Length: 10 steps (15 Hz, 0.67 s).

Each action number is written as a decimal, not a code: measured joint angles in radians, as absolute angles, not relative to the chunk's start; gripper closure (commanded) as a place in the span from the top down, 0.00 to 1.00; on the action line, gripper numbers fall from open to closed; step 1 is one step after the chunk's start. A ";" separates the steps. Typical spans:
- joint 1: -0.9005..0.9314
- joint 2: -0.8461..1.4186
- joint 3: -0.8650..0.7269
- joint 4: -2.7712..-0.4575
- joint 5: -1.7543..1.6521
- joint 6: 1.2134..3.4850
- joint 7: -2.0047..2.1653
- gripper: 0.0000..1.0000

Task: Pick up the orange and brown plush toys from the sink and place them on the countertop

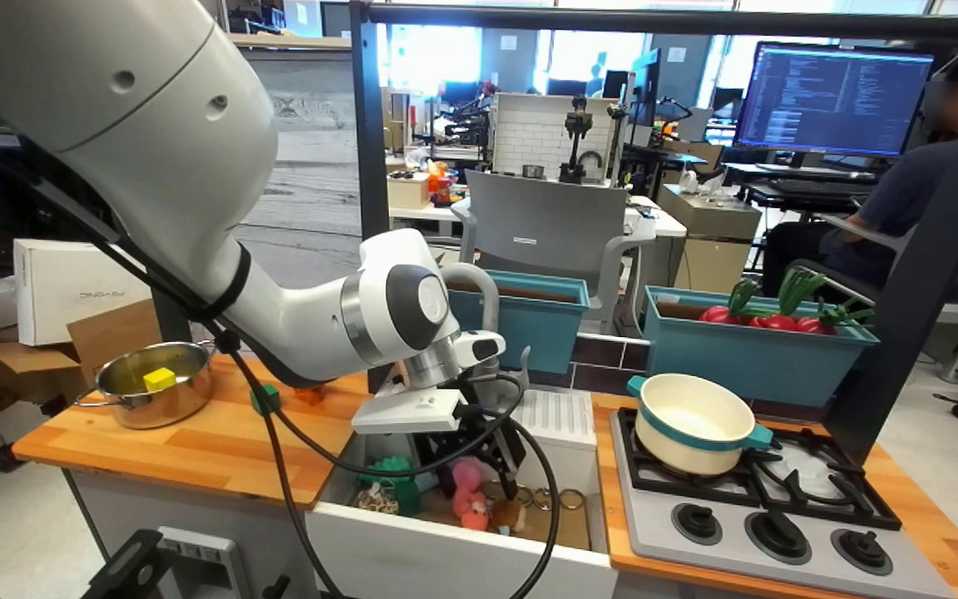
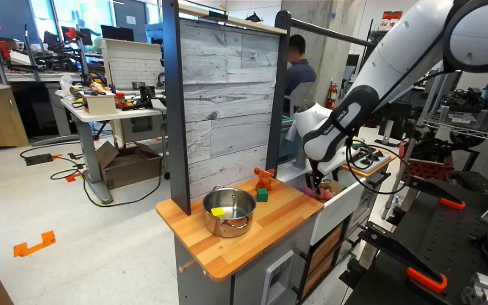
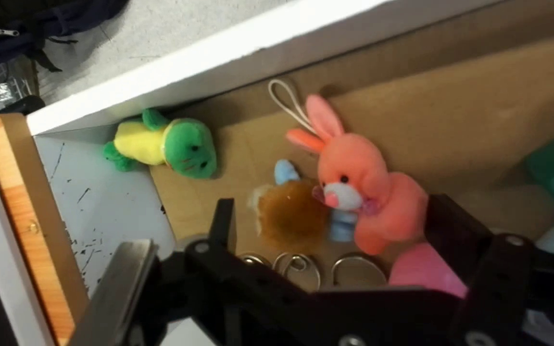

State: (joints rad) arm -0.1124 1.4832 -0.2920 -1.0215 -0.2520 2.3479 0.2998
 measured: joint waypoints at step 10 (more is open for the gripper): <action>-0.110 1.484 -0.236 -1.029 -0.332 2.329 0.448 0.42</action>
State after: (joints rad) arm -0.1098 1.4838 -0.2356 -1.0290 -0.3324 2.3285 0.4483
